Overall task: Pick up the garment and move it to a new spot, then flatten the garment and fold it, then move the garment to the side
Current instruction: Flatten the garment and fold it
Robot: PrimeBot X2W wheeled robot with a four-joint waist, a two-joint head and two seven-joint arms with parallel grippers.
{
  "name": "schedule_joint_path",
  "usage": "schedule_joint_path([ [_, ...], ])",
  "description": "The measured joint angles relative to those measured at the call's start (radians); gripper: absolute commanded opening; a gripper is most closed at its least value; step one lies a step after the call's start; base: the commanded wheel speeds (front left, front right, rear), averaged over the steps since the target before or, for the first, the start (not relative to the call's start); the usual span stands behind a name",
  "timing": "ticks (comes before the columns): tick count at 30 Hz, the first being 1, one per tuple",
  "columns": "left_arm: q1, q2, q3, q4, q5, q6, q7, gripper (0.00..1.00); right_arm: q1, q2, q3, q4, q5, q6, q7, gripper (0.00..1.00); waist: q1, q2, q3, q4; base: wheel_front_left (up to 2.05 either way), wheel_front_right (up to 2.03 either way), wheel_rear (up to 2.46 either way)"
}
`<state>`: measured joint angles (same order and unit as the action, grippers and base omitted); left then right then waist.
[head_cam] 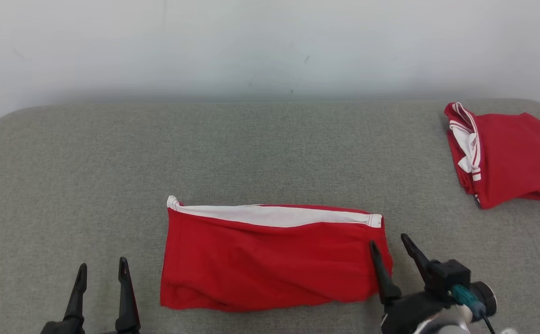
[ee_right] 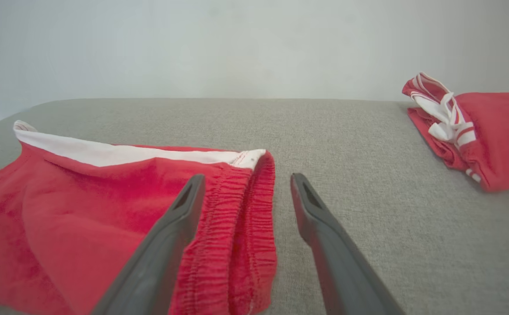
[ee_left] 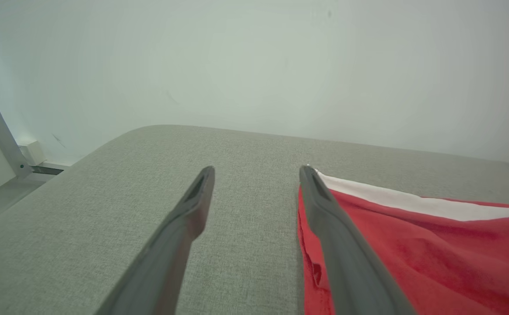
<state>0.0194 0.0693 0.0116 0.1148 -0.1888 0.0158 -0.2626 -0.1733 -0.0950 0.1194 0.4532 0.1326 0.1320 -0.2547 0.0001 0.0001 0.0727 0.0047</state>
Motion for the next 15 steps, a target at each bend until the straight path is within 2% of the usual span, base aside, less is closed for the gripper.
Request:
schedule_joint_path([
  [9,-0.008,-0.014,0.023,0.026,0.017,-0.034,0.0,1.0,-0.129,0.006,-0.007,0.222,-0.009,0.0,0.106,1.0,-0.0001,0.0,0.005,0.032,0.0,0.0,0.0],
  [15,-0.021,-0.017,0.026,0.041,0.028,-0.042,0.0,1.0,-0.171,0.01,0.015,0.321,0.025,0.0,0.133,1.0,0.0,0.0,0.01,0.049,0.0,0.0,0.0],
])
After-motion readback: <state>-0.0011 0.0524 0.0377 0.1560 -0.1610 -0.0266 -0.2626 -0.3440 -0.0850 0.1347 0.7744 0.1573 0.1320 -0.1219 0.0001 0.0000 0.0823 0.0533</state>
